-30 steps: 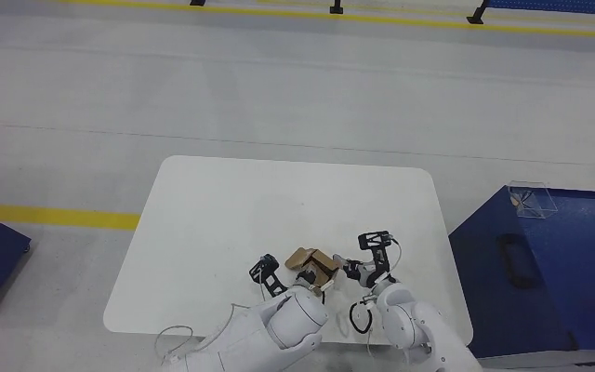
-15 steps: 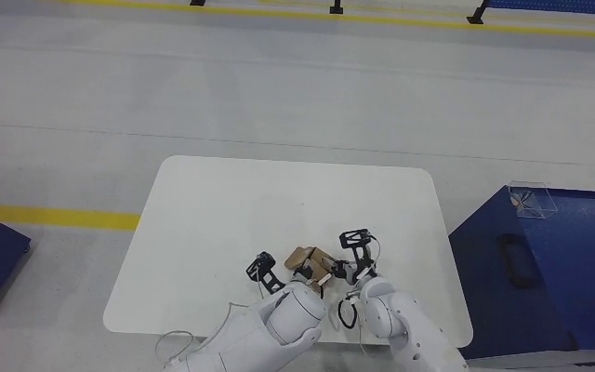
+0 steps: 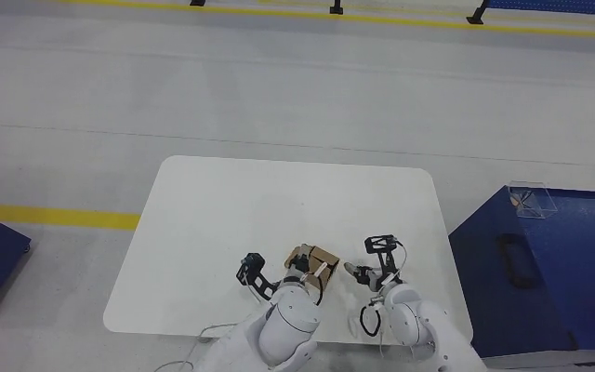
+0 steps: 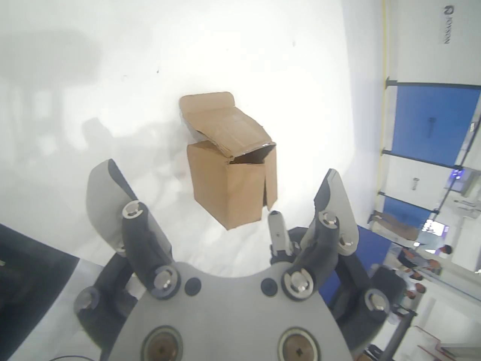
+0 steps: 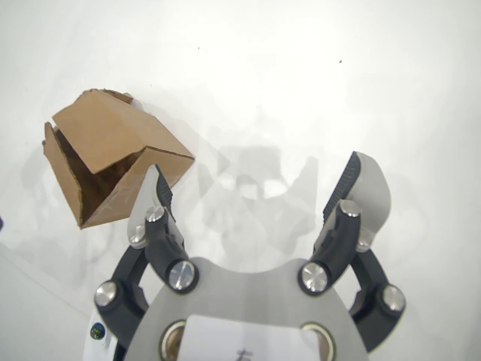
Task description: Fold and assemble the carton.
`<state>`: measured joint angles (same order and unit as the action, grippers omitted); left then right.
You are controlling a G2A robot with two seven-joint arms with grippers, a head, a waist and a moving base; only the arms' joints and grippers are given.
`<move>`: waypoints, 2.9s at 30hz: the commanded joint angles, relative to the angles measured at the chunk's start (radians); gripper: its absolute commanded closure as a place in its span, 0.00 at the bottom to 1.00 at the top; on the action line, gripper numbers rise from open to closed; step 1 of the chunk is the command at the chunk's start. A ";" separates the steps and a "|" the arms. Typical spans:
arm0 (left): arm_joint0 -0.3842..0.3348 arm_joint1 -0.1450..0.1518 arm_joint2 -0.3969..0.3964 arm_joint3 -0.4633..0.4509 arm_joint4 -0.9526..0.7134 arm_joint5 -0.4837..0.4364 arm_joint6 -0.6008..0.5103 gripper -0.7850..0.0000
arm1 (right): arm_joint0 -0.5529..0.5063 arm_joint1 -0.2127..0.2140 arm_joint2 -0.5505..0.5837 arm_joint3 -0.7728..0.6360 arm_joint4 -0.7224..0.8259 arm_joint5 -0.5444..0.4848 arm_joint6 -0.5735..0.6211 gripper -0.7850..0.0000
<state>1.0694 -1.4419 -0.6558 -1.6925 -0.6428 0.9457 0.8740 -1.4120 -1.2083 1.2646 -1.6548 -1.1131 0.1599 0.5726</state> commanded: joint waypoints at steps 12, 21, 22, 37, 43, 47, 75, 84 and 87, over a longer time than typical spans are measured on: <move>0.043 0.001 -0.025 -0.049 0.019 0.001 -0.001 0.00 | 0.213 -0.052 -0.156 0.219 0.064 0.014 -0.033 0.00; 0.092 0.003 -0.093 -0.087 0.009 -0.143 -0.031 0.00 | 0.224 -0.058 -0.145 0.221 0.045 0.050 -0.068 0.00; 0.117 0.004 -0.110 -0.099 0.000 -0.189 -0.046 0.00 | 0.213 -0.057 -0.133 0.207 0.050 0.049 -0.077 0.00; 0.231 0.003 -0.126 -0.005 0.190 -0.701 -0.134 0.00 | 0.080 -0.052 -0.047 0.034 0.127 0.055 -0.244 0.00; 0.262 -0.013 -0.177 -0.004 0.060 -0.791 -0.085 0.00 | 0.063 -0.054 -0.072 0.020 0.042 0.064 -0.323 0.00; 0.316 -0.028 -0.185 0.048 -0.011 -0.956 -0.084 0.00 | 0.062 -0.059 -0.093 0.023 0.016 0.062 -0.342 0.00; 0.192 -0.139 -0.191 0.427 -0.008 -1.349 -0.099 0.00 | 0.295 -0.148 -0.340 0.337 -0.122 0.128 -0.332 0.00; 0.169 -0.161 -0.229 0.481 0.055 -1.419 -0.083 0.00 | 0.312 -0.166 -0.358 0.389 -0.137 0.115 -0.336 0.00; 0.171 -0.165 -0.246 0.477 0.098 -1.455 -0.078 0.00 | 0.309 -0.168 -0.353 0.390 -0.142 0.109 -0.337 0.00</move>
<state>1.2391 -1.6056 -0.8943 -1.2134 -0.5683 -0.4925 0.7918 -1.1018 -1.3760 0.9090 -1.2647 -1.2524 0.2705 0.2353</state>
